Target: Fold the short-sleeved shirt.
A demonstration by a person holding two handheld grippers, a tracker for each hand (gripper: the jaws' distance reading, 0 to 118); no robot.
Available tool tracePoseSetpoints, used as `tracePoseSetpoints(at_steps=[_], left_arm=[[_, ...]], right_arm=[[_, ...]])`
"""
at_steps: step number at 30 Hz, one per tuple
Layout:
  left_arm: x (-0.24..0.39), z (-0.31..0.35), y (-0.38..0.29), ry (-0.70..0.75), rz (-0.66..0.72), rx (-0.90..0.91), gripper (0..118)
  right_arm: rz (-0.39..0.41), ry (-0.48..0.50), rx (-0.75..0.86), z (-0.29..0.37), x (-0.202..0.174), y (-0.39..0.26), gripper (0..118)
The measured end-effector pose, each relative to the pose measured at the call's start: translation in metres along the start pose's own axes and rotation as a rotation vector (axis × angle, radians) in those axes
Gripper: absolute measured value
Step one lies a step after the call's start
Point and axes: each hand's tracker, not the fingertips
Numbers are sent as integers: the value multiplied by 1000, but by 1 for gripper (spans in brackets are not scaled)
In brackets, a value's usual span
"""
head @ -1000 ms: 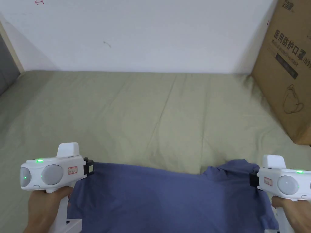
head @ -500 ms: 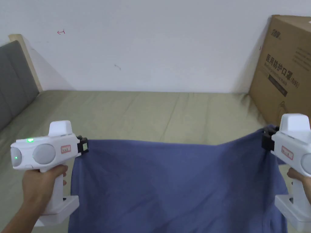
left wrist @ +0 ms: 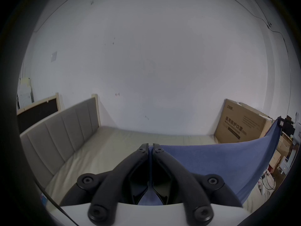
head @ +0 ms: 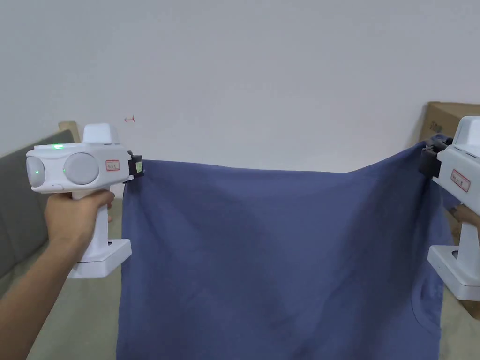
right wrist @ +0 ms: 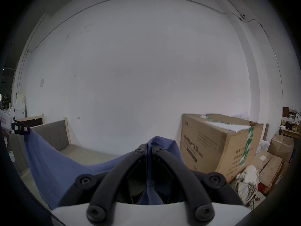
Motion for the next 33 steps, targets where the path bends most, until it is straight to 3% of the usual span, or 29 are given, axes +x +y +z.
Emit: tracePoseSetpoints(at_steps=[9, 16, 23, 33], left_arm=[[46, 12, 63, 9, -16, 99, 0], [26, -39, 79, 15, -15, 92, 0], [16, -95, 36, 0, 13, 22, 0], [10, -128, -72, -13, 42, -169, 0]], right_arm=[[5, -11, 87, -26, -2, 55, 2], [37, -9, 102, -60, 0, 60, 2], [-15, 14, 12, -91, 12, -2, 2], [-18, 22, -182, -92, 16, -116, 2]])
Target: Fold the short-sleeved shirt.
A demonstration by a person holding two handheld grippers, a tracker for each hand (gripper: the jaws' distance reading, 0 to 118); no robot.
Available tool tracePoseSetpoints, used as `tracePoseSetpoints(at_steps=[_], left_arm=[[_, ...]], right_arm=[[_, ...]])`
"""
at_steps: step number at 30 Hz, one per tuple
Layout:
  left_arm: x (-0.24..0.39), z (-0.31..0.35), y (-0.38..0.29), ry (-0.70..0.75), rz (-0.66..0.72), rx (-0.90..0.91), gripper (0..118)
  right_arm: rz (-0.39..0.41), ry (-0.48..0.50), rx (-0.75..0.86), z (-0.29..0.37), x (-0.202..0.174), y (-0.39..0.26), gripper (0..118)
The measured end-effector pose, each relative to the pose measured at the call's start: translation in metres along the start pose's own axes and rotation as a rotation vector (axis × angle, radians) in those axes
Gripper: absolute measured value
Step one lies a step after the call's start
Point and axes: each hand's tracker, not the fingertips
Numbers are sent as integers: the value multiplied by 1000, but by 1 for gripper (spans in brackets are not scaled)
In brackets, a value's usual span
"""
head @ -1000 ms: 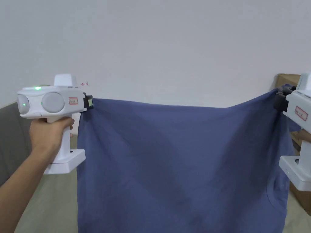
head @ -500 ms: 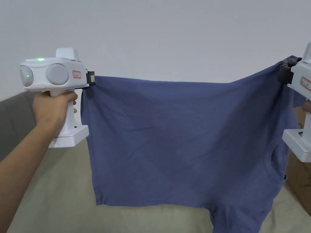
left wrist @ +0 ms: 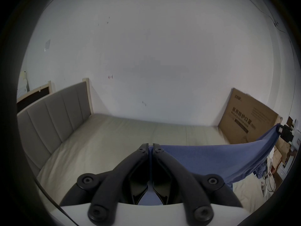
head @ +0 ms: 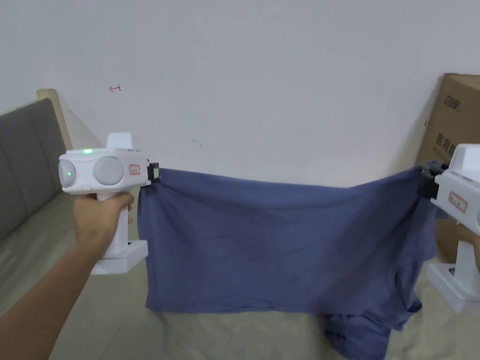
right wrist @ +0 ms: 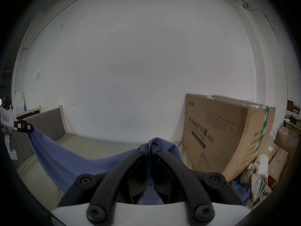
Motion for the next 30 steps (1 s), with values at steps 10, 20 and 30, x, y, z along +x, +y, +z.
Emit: tracePoseSetpoints(at_steps=[10, 20, 30], left_arm=[[-22, 28, -126, -25, -14, -126, 0], [-52, 91, -248, 12, 8, -155, 0], [-68, 164, -317, 22, 84, -266, 0]], right_arm=[[-55, 51, -156, 58, 7, -111, 2], [-158, 86, -275, 168, 10, -208, 2], [-203, 136, -350, 269, 12, -248, 2]])
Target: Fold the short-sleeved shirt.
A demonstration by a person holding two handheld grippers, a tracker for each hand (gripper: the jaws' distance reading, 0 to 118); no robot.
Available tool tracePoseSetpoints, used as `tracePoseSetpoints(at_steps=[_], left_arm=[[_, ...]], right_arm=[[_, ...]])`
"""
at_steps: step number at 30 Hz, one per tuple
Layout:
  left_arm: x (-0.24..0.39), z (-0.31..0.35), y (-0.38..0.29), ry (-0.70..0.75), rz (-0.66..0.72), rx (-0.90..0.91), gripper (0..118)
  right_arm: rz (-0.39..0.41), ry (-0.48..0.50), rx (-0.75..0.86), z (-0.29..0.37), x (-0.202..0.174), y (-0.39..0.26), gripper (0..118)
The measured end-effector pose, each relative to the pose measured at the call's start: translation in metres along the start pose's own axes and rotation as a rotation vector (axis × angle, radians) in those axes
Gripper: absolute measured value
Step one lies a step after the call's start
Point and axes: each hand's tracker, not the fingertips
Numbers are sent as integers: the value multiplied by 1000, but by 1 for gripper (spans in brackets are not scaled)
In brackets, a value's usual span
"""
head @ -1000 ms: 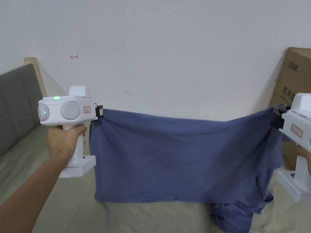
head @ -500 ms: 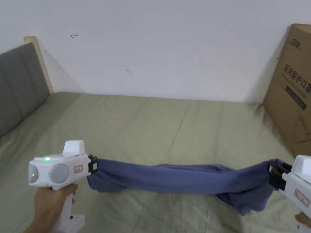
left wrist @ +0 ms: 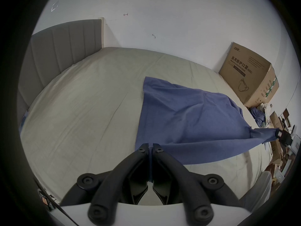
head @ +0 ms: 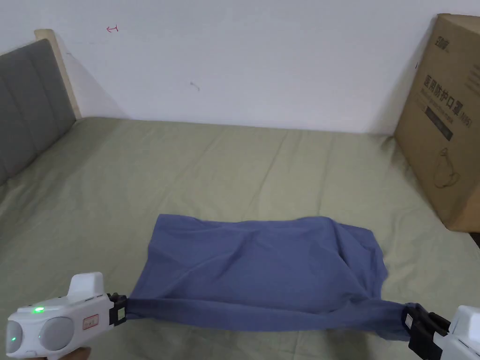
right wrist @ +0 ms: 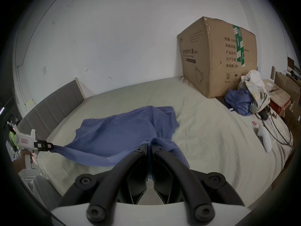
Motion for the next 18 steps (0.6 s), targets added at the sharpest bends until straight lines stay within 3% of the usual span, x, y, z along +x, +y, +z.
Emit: tracePoseSetpoints(at_steps=[13, 18], left_arm=[[-15, 32, -66, 40, -64, -143, 0], [-16, 19, -84, 55, -66, -206, 0]], right_arm=[[-39, -2, -123, 48, 0, -68, 2], [-71, -60, -229, 32, 5, -96, 2]])
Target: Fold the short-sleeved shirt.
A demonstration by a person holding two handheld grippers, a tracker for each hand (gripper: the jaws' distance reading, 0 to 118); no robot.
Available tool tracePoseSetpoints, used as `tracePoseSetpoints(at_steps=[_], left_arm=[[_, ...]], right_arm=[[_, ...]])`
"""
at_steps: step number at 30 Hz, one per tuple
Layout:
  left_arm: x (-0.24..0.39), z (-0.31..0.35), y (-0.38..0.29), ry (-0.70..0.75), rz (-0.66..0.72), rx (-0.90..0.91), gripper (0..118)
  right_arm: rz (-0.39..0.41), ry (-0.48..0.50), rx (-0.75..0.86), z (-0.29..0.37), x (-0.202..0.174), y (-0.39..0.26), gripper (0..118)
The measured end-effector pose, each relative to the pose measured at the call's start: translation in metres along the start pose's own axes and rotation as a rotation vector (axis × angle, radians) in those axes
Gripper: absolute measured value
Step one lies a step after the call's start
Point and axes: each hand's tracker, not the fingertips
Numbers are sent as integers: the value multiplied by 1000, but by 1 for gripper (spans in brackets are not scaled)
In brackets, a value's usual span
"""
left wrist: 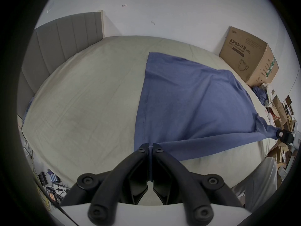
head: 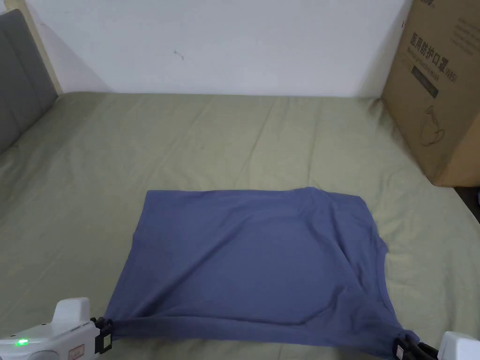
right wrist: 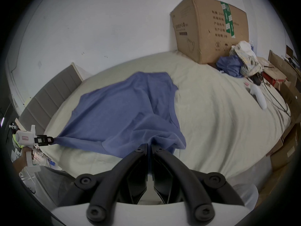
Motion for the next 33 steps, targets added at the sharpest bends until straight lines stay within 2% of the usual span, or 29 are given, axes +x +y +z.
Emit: tracePoseSetpoints(at_steps=[6, 8, 10, 11, 12, 13, 14, 15, 16, 17, 25, 31, 33], left_arm=[[3, -22, -13, 29, -16, -66, 1], [6, -23, -13, 39, -12, -69, 3], [7, -20, -10, 47, -1, -70, 13], [8, -17, -8, 49, 6, -73, 24], [10, -14, -6, 51, 10, -75, 39], [13, -9, -3, 68, 9, -76, 60], [16, -3, 1, 88, 1, -74, 84], [20, 3, 5, 92, -6, -57, 95], [24, 12, 10, 83, -22, -8, 99], [29, 22, 18, 68, -34, 42, 99], [77, 100, 82, 13, -84, 390, 99], [106, 127, 104, 89, -89, 615, 99], [112, 128, 105, 111, -78, 668, 92]], right_arm=[[-116, -101, -161, -40, 11, -11, 2], [-115, -114, -182, -46, 8, -12, 2], [-92, -129, -173, -44, 2, -11, 3], [-77, -134, -171, -41, -1, -9, 4], [-64, -141, -170, -39, -4, -5, 9], [-52, -144, -165, -34, -8, 0, 22], [-35, -137, -142, -29, -11, 6, 50], [-15, -128, -112, -23, -16, 12, 72], [5, -121, -74, -16, -21, 21, 86], [25, -113, -27, -8, -28, 32, 94], [113, -44, 322, 48, -81, 112, 94], [167, -96, 517, 72, -114, 138, 94], [188, -126, 559, 76, -121, 138, 93]])
